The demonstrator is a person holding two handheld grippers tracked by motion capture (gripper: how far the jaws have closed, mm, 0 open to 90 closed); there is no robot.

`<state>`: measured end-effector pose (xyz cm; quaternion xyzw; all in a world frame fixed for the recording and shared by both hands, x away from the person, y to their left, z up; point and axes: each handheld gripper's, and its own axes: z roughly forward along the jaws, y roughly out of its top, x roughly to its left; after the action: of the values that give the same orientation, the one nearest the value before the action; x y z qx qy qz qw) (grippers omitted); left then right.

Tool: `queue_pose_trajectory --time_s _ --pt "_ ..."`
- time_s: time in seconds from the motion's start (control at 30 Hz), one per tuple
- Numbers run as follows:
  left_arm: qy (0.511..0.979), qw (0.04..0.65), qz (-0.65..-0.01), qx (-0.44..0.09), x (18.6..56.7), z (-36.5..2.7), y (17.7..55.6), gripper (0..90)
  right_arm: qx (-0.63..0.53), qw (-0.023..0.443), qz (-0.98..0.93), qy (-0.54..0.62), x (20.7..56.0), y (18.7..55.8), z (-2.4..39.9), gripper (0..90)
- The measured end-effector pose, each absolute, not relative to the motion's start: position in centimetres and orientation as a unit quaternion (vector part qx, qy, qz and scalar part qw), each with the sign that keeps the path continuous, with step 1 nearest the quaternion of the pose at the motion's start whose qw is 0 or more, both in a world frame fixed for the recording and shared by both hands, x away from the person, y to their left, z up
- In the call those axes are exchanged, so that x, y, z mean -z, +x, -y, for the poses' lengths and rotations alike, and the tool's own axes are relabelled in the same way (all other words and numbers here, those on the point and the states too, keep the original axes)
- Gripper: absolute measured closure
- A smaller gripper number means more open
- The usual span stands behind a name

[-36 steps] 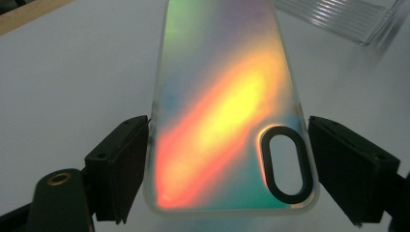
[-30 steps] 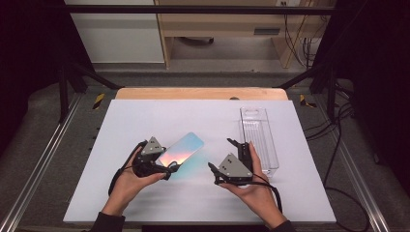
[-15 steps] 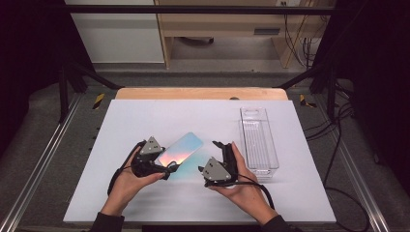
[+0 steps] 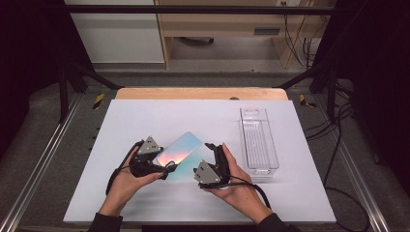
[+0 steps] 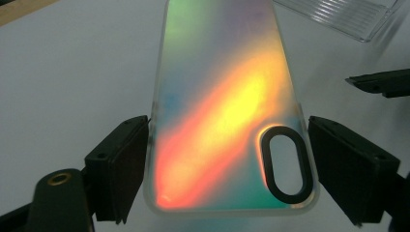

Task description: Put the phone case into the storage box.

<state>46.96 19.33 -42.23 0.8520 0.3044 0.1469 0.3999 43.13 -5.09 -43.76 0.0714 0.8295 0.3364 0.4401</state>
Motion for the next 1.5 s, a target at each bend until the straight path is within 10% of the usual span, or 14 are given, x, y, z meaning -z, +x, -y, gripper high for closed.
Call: queue_pose_trajectory --time_s 1.5 --pt "0.878 0.374 -0.278 -0.114 38.2 -16.5 47.0 16.9 -0.313 0.487 -0.815 -0.010 42.9 42.0 4.3 32.0"
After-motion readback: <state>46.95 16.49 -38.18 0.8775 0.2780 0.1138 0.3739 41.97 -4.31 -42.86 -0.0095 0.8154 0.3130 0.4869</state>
